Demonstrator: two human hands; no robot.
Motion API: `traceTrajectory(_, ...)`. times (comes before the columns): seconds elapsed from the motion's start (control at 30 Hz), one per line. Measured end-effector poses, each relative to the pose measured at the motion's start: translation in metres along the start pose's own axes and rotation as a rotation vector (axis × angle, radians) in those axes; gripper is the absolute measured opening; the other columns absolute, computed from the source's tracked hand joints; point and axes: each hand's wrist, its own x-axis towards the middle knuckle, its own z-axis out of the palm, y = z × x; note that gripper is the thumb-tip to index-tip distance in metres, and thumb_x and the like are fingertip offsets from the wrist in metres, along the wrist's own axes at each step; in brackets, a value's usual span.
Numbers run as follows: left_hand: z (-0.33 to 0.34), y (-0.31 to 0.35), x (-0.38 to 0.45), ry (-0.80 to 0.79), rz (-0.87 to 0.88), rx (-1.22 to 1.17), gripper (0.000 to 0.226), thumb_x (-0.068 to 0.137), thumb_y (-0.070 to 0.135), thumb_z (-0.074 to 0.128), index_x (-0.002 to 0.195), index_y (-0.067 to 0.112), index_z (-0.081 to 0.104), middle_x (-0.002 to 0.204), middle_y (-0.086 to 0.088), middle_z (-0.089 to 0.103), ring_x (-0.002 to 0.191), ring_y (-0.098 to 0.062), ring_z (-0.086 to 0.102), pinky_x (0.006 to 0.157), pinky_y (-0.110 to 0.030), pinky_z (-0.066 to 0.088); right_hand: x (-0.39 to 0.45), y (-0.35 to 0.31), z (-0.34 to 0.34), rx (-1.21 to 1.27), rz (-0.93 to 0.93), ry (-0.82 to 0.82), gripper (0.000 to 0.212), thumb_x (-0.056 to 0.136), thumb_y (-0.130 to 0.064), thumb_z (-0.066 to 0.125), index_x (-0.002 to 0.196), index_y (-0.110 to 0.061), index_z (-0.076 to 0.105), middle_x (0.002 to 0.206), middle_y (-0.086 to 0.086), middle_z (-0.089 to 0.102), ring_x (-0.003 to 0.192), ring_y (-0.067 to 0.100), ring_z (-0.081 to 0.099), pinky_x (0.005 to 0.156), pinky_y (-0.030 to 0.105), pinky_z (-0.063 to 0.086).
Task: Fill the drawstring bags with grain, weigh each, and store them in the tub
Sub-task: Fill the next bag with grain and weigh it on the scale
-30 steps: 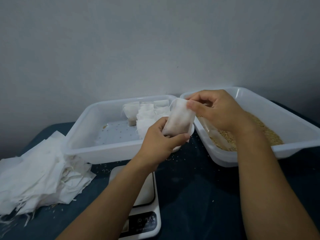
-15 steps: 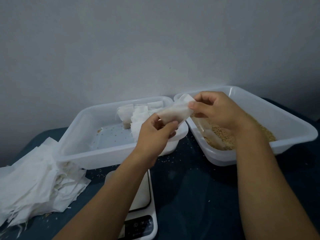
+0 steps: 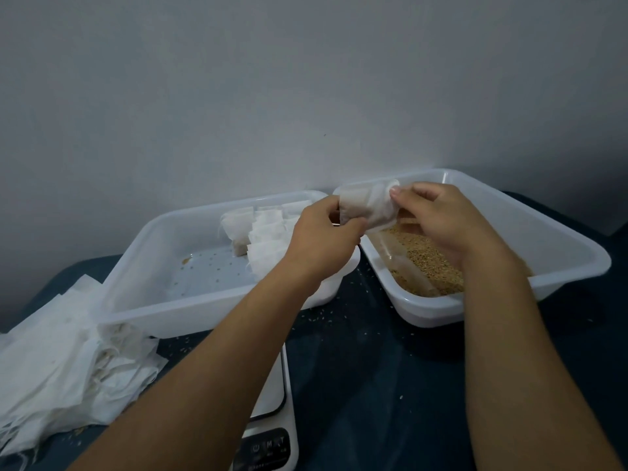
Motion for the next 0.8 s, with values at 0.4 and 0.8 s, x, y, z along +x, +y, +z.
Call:
traceTrajectory(0.4, -0.004, -0.033, -0.037, -0.066, -0.051, -0.179, 0.028, 0.085, 0.007, 0.079, 0.111, 0.016, 0.072, 0.099, -0.006, 0.078, 0.096, -0.03, 0.075, 0.088, -0.049, 0.063, -0.025, -0.057, 0.034, -0.415, -0.456, -0.158, 0.012, 0.092, -0.04, 0.077, 0.099, -0.03, 0.079, 0.11, -0.016, 0.072, 0.107, 0.0, 0.065, 0.099, 0.029, 0.053)
traceTrajectory(0.8, -0.068, -0.052, -0.084, 0.067, -0.047, -0.331, 0.038, 0.086, 0.011, 0.083, 0.121, 0.023, 0.072, 0.112, 0.002, 0.079, 0.108, -0.017, 0.073, 0.1, -0.048, 0.059, -0.042, -0.045, 0.079, -0.182, -0.287, -0.258, 0.011, 0.094, -0.043, 0.074, 0.104, -0.039, 0.076, 0.098, -0.014, 0.078, 0.093, 0.007, 0.075, 0.084, 0.043, 0.065)
